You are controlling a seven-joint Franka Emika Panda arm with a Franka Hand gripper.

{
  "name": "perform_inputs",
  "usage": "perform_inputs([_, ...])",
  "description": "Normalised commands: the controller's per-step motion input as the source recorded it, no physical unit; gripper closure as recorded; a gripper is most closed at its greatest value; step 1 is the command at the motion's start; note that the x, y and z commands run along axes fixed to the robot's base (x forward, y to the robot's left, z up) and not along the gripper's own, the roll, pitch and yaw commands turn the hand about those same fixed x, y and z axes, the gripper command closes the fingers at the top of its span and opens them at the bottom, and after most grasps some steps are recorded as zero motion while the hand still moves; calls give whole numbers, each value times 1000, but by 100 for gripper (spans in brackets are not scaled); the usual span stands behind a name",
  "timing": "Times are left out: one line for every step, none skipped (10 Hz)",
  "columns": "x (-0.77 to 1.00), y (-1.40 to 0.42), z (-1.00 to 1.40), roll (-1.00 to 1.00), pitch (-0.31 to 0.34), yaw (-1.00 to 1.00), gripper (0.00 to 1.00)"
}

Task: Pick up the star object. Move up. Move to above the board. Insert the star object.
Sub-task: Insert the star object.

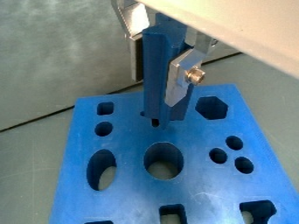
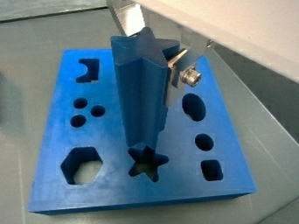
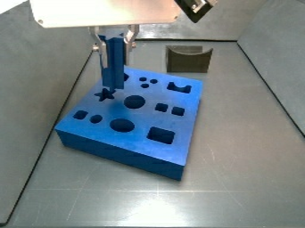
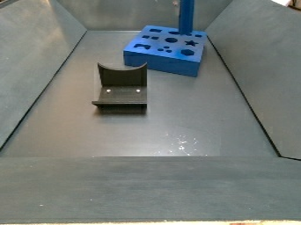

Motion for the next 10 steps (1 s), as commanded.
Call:
perform_inputs([-491,109,-477,0,-40,0,100])
perform_inputs([0,0,-54,-77,0,37,100])
perform_inputs([0,0,0,-14,0,0,100])
perform_inputs([-83,0,-111,-6,0,0,100])
perform_inputs([0,0,-86,-43,0,0,100])
perform_inputs([0,0,-100,-40,0,0,100])
perform_inputs([0,0,-100,-3,0,0,100])
perform_inputs([-134,100,-431,9,0,71,100])
perform_inputs([-211,106,-440,0,0,49,100])
perform_inputs([-20,0,-46,0,0,0,100])
